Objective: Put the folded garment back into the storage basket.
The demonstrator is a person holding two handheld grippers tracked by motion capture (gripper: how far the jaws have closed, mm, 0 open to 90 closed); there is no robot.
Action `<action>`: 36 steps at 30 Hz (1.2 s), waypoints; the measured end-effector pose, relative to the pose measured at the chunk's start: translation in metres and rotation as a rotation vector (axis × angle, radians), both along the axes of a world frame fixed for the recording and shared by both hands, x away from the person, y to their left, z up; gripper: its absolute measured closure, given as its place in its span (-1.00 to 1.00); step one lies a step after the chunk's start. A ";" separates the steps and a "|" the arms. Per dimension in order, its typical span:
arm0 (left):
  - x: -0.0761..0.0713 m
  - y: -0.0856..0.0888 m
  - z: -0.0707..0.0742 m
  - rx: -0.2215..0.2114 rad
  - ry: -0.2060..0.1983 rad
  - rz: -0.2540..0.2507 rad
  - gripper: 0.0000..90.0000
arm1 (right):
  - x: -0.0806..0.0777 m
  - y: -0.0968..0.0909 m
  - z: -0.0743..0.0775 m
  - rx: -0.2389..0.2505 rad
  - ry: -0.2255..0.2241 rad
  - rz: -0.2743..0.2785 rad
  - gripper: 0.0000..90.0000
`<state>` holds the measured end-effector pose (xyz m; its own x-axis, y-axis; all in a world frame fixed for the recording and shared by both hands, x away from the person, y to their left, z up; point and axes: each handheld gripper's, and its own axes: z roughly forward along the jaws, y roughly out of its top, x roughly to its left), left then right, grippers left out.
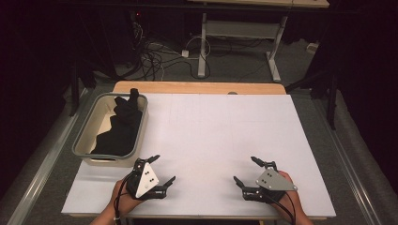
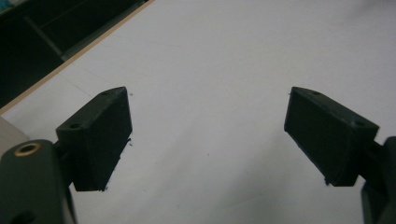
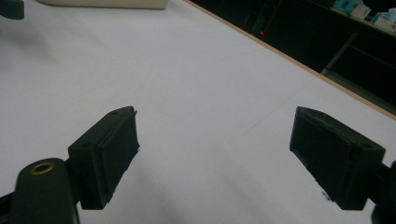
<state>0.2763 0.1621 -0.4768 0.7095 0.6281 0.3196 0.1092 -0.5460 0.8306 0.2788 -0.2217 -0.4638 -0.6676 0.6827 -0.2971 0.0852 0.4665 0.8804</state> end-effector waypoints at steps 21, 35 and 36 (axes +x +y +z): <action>0.002 0.002 0.002 0.011 0.002 0.016 -0.68 | 0.000 0.001 0.000 -0.003 -0.003 0.019 -0.66; 0.001 0.000 0.002 0.000 0.028 0.031 -0.68 | 0.003 -0.003 0.004 0.011 -0.029 0.001 -0.65; 0.001 0.001 0.003 -0.002 0.028 0.029 -0.68 | 0.005 -0.004 0.004 0.022 -0.028 -0.005 -0.65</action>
